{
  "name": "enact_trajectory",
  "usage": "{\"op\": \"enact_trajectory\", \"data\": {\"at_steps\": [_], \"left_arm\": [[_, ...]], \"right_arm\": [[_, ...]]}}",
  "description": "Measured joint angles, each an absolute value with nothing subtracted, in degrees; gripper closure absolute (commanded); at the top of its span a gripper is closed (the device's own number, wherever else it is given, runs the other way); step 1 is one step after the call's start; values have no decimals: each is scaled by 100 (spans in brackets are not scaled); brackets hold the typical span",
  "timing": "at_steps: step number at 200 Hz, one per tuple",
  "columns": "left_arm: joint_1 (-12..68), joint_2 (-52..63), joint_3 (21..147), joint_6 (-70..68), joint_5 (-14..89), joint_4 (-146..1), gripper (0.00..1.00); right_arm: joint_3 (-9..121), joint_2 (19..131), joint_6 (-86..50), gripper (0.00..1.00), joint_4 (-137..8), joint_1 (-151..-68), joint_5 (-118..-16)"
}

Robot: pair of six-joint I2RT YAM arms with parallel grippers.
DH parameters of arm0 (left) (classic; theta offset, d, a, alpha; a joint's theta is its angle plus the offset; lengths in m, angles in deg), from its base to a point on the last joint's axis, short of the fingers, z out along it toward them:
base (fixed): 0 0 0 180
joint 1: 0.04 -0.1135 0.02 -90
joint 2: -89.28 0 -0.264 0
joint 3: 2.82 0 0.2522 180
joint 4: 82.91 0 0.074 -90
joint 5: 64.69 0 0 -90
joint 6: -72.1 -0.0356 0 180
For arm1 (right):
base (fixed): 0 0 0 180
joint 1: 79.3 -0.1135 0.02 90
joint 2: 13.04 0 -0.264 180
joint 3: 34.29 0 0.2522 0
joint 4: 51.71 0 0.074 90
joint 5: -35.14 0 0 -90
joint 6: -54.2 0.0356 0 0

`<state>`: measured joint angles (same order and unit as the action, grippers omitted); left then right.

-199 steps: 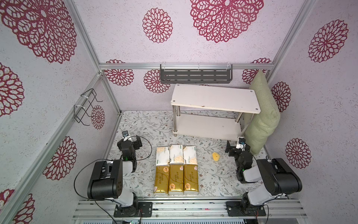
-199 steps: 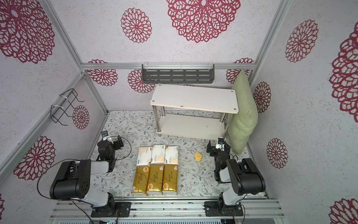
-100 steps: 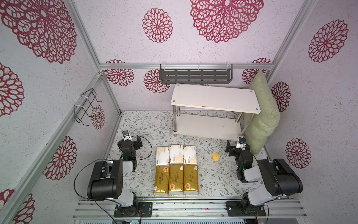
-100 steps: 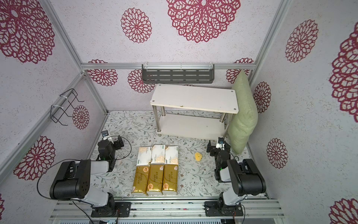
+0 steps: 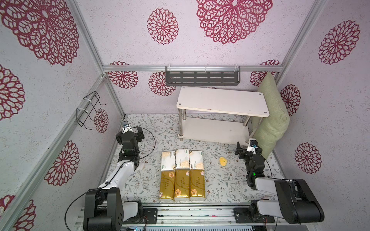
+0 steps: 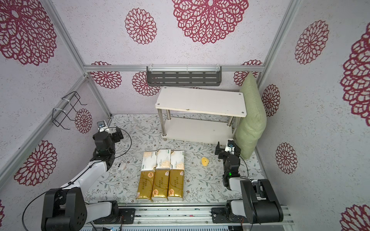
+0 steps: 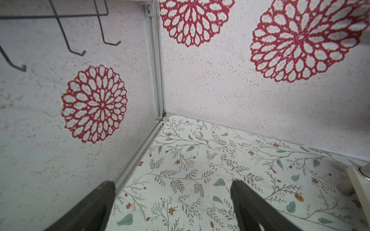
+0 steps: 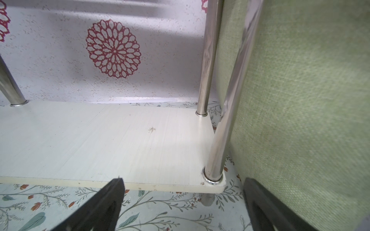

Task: Place the tissue boxes on the shelf by color
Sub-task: Pick up the box of tissues from the center of the board.

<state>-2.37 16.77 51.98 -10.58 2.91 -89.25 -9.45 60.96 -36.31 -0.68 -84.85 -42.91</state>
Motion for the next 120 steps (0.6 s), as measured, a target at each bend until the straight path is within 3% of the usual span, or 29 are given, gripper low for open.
{"op": "enact_trajectory", "data": {"at_steps": [80,120], "left_arm": [[-316,1991,5716,-833,908,-7255,3],[-337,2083,6188,-425,875,-6757,3]], "right_arm": [[-865,4518,-3622,1,-1464,-8502,-4090],[-482,4260,-3559,1,-2481,-8537,-4114]]}}
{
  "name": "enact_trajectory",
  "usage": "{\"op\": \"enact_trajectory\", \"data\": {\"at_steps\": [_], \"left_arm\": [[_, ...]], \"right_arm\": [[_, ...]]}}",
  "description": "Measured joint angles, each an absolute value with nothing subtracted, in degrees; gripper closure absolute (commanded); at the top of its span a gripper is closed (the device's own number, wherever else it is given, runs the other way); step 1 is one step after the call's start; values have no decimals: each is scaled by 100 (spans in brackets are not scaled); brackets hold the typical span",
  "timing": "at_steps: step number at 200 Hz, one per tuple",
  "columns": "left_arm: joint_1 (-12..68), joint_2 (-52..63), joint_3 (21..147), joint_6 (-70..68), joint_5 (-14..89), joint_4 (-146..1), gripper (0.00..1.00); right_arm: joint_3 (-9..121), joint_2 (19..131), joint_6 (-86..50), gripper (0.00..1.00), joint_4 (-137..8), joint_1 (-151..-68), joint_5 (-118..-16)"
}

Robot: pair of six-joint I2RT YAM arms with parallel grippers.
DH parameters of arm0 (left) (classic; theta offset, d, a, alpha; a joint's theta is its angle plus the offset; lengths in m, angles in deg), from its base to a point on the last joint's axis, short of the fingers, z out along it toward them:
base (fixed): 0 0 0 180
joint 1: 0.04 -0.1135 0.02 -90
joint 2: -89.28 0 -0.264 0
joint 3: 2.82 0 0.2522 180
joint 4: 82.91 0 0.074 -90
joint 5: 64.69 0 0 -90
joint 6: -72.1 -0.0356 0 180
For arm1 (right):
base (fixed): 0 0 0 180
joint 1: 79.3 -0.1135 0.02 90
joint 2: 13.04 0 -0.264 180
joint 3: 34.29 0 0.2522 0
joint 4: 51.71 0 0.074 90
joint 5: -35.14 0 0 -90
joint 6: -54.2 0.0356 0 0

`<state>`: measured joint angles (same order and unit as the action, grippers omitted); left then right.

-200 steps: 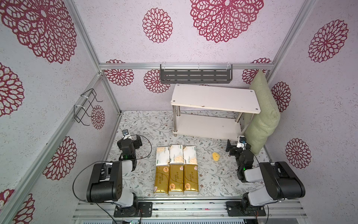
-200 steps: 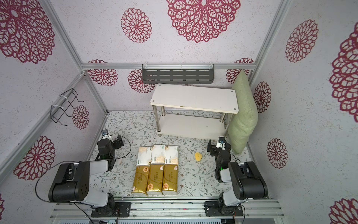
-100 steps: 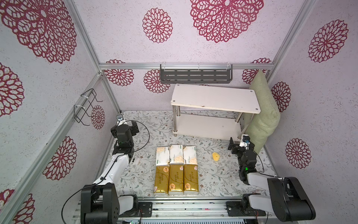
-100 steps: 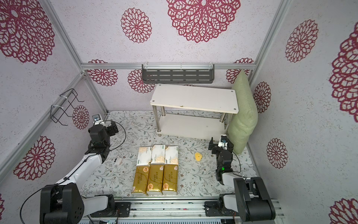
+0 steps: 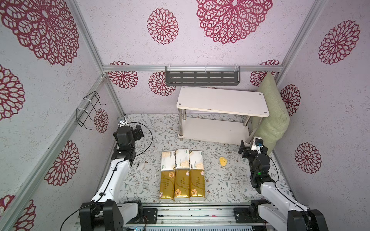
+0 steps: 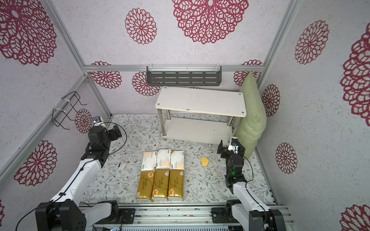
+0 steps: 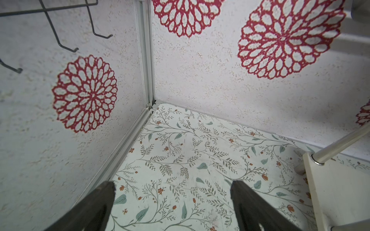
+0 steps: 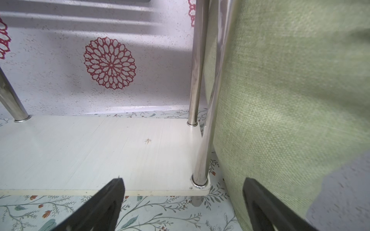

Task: Place the tissue boxes on the shelf by color
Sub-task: Pick up the box of tissues from the center of the board.

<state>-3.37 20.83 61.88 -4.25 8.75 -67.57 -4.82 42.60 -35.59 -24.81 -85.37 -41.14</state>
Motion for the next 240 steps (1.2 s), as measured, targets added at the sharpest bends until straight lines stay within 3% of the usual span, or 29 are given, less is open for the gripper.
{"op": "enact_trajectory", "data": {"at_steps": [120,240], "left_arm": [[-215,1762,6688,426,103,-5371,3],[613,1351,7311,1824,-1011,-4086,3]], "right_arm": [[1168,5145,-2468,4,-5597,-9783,-5635],[1426,6175,-626,4,-5610,-11158,-6732]]}}
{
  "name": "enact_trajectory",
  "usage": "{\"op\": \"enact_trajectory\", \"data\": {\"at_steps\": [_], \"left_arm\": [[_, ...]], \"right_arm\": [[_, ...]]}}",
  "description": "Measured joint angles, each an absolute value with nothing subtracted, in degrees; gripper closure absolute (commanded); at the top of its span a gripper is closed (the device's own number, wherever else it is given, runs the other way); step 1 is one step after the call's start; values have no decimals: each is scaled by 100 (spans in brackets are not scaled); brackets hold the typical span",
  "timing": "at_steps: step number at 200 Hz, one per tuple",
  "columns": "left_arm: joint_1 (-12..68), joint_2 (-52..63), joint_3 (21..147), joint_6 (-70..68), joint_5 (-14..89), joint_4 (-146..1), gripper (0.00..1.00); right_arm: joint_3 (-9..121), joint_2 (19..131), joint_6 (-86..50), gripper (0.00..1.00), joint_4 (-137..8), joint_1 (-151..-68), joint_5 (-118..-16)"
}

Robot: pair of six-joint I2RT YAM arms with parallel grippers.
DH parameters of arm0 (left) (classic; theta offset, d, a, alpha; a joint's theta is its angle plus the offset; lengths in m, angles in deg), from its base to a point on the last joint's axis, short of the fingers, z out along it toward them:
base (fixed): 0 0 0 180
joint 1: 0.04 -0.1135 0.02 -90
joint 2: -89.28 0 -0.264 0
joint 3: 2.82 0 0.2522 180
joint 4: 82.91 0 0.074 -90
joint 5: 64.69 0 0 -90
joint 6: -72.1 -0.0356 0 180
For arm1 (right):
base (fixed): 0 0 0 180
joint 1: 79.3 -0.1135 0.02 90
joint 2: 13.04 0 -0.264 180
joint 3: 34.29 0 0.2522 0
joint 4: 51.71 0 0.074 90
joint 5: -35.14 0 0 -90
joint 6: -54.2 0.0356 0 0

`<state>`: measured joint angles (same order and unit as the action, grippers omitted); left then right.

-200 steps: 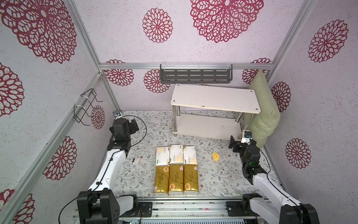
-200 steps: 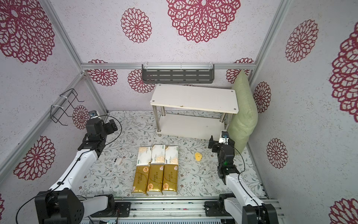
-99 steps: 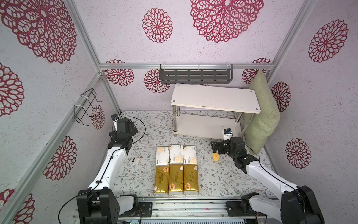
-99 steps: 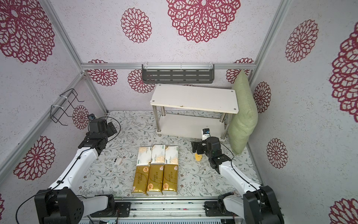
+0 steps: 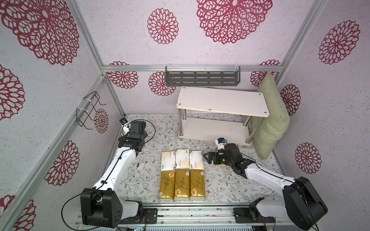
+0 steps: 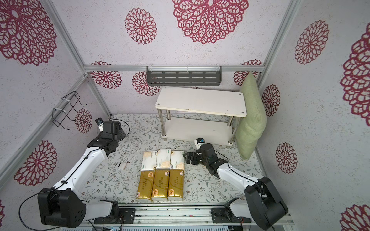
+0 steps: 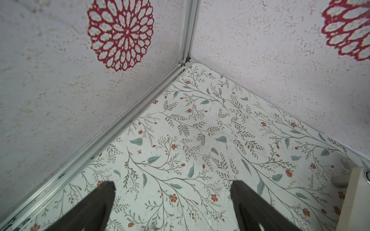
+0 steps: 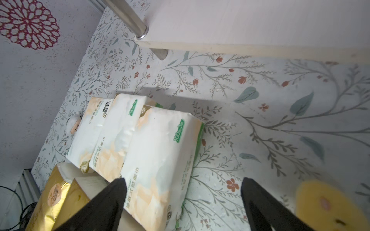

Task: Place the tissue boxes on the shelf by color
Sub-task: Pick up the box of tissues from the center of the board.

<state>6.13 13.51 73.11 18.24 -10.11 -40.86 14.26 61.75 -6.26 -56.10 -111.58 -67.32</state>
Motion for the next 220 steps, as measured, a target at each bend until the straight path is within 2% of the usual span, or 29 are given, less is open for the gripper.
{"op": "enact_trajectory", "data": {"at_steps": [52,75,136,220], "left_arm": [[779,1360,7156,1927,-1029,-4034,3],[821,1362,7150,1925,-1044,-4029,3],[838,1362,7108,1923,-1044,-4025,3],[847,1353,7266,1816,-1105,-3817,3]], "right_arm": [[1424,6926,-106,4,-5055,-11621,-6855],[1426,7278,61,1,-4896,-11765,-6850],[1627,7584,279,1,-4832,-11885,-6687],[2923,7735,316,1,-6448,-12312,-5611]]}}
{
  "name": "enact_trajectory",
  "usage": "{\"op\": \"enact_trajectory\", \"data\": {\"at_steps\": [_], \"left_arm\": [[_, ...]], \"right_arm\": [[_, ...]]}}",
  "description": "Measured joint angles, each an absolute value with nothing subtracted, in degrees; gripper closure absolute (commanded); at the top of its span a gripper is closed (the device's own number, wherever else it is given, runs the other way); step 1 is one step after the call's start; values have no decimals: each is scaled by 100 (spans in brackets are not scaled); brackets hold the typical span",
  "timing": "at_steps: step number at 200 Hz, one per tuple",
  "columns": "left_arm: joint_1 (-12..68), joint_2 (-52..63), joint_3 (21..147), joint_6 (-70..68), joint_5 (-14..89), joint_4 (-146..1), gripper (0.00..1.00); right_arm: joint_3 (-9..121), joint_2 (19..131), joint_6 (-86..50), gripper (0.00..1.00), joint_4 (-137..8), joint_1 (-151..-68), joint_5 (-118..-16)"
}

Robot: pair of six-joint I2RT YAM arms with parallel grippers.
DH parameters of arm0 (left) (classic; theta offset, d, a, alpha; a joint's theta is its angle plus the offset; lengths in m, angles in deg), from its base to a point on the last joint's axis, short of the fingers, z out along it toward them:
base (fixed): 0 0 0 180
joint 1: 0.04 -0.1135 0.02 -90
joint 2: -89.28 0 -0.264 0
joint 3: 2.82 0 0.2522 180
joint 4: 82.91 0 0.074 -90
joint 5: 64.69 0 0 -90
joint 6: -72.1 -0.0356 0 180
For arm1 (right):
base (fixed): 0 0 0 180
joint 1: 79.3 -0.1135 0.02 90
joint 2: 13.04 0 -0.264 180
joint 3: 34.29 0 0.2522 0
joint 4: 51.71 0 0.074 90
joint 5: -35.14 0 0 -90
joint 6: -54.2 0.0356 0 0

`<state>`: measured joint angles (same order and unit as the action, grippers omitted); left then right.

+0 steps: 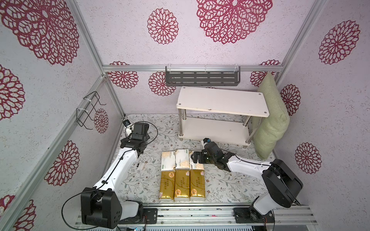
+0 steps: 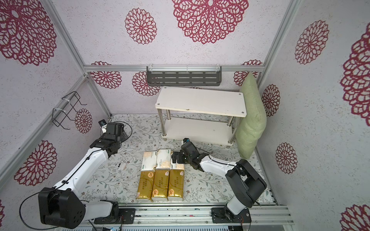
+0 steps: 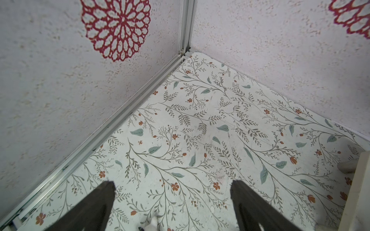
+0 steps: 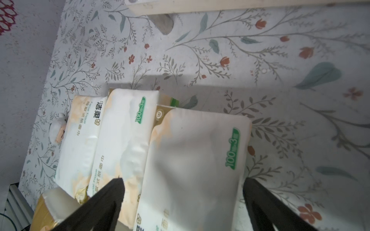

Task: Place the tissue boxes on the shelf by color
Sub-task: Pick up the box of tissues from the center of the board.

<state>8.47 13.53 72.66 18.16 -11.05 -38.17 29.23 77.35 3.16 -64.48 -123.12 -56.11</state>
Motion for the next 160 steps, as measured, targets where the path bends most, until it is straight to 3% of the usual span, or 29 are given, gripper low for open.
{"op": "enact_trajectory", "data": {"at_steps": [160], "left_arm": [[849,1233,7379,1669,-1013,-3703,3]], "right_arm": [[4014,8577,471,1,-7724,-12852,-4593]]}}
